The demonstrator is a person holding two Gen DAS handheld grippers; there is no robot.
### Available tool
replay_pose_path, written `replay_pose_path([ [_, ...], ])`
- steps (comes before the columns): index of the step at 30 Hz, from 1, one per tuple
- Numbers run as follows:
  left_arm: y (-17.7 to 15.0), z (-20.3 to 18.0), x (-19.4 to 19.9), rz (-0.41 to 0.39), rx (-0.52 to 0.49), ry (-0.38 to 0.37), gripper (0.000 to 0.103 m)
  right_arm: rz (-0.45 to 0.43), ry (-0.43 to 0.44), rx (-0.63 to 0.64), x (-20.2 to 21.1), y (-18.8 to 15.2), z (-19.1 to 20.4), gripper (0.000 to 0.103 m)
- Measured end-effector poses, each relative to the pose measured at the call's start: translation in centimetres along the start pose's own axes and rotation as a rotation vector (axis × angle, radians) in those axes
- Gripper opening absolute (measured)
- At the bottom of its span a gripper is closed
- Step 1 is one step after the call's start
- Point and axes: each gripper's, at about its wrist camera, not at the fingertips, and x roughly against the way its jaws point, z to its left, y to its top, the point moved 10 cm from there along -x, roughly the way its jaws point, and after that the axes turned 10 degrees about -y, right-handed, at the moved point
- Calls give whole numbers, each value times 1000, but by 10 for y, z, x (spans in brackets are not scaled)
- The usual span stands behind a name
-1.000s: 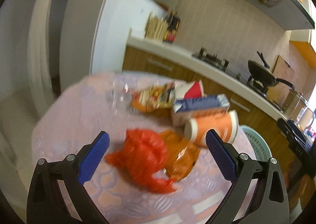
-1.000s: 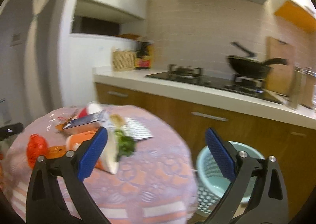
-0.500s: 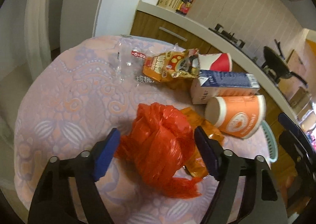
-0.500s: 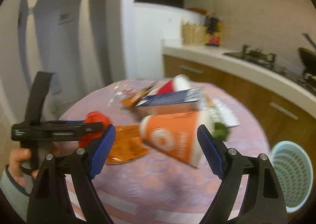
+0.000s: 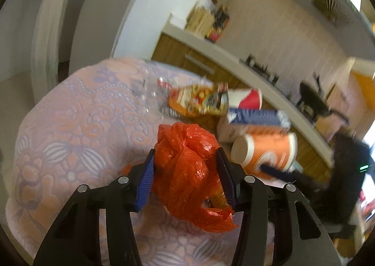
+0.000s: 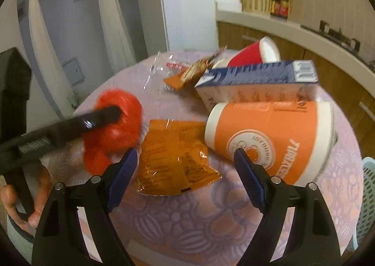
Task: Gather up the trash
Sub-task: 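Grasp the red plastic bag with the left tool while the right tool grasps the orange snack packet, then carry both items over the blue basket and open both tools to drop them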
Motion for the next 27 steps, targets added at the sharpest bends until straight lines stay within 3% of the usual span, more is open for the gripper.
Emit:
replay_pose_path([
  [3,4,8,9,-48,33,28,48,29,-13,34,-9,-2,8,80],
  [7,9,4,19,-106,-1,75,48,112,-47,90,-30,-10,18,80],
  [11,8,3,15,-82,-18,80,48,136,-30,60,-38,-8,16,79],
  [12,8,4,16,-85,-14,73,49,133,-46,66,-38,-8,15,76],
  [14,8,5,16,-85,-7,70,49,121,-45,73,-37,-8,16,59],
  [19,9,7,15,-85,-3,75,49,84,-14,78,-24,-10,19,44],
  [27,11,-11,31,-127,-36,92,49,-43,50,15,32,-6,5,42],
])
